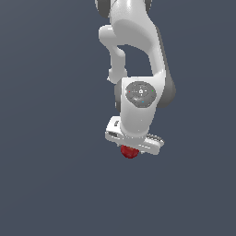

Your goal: Pick up the object and move it to a goal position.

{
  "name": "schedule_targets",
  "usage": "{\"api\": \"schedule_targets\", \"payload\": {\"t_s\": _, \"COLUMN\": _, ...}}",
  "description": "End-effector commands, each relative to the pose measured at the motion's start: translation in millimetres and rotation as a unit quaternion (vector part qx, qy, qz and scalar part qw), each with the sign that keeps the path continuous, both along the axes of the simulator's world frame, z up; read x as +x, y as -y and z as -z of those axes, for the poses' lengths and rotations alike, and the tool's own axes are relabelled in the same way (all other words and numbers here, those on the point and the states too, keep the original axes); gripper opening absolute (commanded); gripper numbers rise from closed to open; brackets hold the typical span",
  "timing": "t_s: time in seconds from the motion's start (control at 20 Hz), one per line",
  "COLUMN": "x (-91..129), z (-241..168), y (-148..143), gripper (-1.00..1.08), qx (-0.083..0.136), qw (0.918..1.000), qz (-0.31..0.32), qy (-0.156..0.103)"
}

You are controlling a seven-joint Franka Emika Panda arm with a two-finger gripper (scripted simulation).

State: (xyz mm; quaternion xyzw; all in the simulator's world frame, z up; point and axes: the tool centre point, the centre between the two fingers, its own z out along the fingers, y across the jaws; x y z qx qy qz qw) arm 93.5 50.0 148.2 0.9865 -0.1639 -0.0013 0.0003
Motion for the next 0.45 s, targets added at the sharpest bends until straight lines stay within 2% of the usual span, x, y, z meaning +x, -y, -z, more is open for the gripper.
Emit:
{"api": "schedule_targets", "payload": {"t_s": 0.0, "x": 6.5, "z": -4.5, "y": -0.3, "gripper": -1.0, "qx": 0.0, "qw": 1.0, "qz": 0.0, "qy": 0.001}}
{"api": "schedule_targets", "payload": {"t_s": 0.4, "x": 13.4, "z": -7.6, "y": -0.6, "gripper": -1.0, "qx": 0.0, "qw": 1.0, "qz": 0.0, "qy": 0.001}}
